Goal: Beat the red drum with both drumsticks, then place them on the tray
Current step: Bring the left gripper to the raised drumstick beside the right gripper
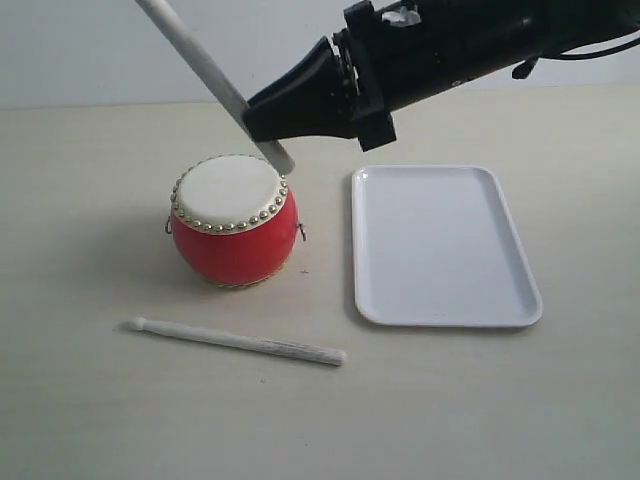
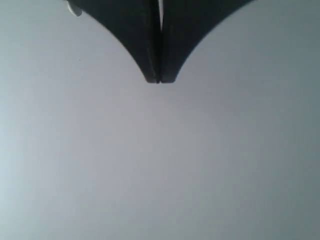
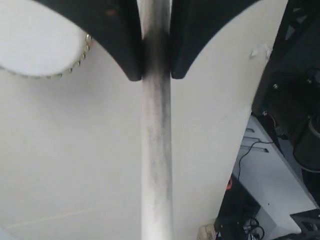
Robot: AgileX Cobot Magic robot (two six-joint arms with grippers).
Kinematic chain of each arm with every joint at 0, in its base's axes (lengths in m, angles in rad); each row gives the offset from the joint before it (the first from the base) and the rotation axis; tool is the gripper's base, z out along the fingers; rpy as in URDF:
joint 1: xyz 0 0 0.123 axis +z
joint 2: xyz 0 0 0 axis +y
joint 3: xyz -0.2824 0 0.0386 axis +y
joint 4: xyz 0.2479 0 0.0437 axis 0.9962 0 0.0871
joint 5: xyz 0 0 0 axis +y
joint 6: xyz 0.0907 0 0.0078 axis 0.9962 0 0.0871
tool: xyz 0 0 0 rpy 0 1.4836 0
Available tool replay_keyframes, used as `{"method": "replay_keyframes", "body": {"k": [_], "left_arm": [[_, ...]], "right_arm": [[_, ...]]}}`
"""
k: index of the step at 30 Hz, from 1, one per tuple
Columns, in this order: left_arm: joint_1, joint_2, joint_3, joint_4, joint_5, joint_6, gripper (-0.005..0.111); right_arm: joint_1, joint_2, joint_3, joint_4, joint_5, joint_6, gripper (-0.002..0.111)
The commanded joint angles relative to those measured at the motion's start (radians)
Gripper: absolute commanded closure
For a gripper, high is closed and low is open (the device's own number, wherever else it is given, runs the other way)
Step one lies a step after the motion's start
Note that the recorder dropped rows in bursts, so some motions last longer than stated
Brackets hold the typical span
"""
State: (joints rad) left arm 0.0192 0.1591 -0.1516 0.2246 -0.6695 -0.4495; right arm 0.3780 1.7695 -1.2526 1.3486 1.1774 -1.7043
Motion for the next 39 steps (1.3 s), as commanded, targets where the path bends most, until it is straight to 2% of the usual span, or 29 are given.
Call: {"method": "replay_keyframes", "body": {"k": [1,5,7,9,13,16,21,24,31,39], "left_arm": [[0.001,0.27,-0.169,0.068,-0.01,-0.072,0.107],[0.001,0.633,-0.311,0.404,-0.034,-0.35,0.107],[0.001,0.827,-0.377,0.622,-0.121,-0.509,0.107],[0.001,1.008,-0.432,0.782,-0.285,-0.59,0.107],[0.001,1.279,-0.513,0.851,-0.547,-0.598,0.099],[0.001,1.413,-0.565,0.876,-0.552,-0.596,0.084],[-0.001,1.501,-0.614,0.955,-0.552,-0.591,0.045],[-0.017,1.496,-0.615,0.957,-0.552,-0.581,0.032],[-0.086,1.488,-0.615,0.939,-0.552,-0.5,0.031],[-0.091,1.488,-0.615,0.9,-0.552,-0.505,0.031]], "right_arm": [[-0.005,-0.011,0.001,0.106,0.004,-0.06,0.108],[-0.005,-0.009,0.001,0.11,0.005,-0.056,0.108],[-0.005,-0.009,0.011,0.125,0.008,-0.072,0.108],[-0.005,-0.009,0.015,0.155,0.005,-0.081,0.108],[-0.005,-0.009,0.015,0.165,-0.007,-0.095,0.108],[-0.005,-0.009,0.015,0.165,-0.03,-0.096,0.108],[-0.005,-0.007,0.015,0.169,-0.105,-0.096,0.108],[-0.005,0.015,0.015,0.19,-0.13,-0.096,0.108],[-0.005,0.098,0.015,0.33,-0.126,-0.096,0.108],[-0.005,0.134,0.015,0.369,-0.076,-0.091,0.108]]}}
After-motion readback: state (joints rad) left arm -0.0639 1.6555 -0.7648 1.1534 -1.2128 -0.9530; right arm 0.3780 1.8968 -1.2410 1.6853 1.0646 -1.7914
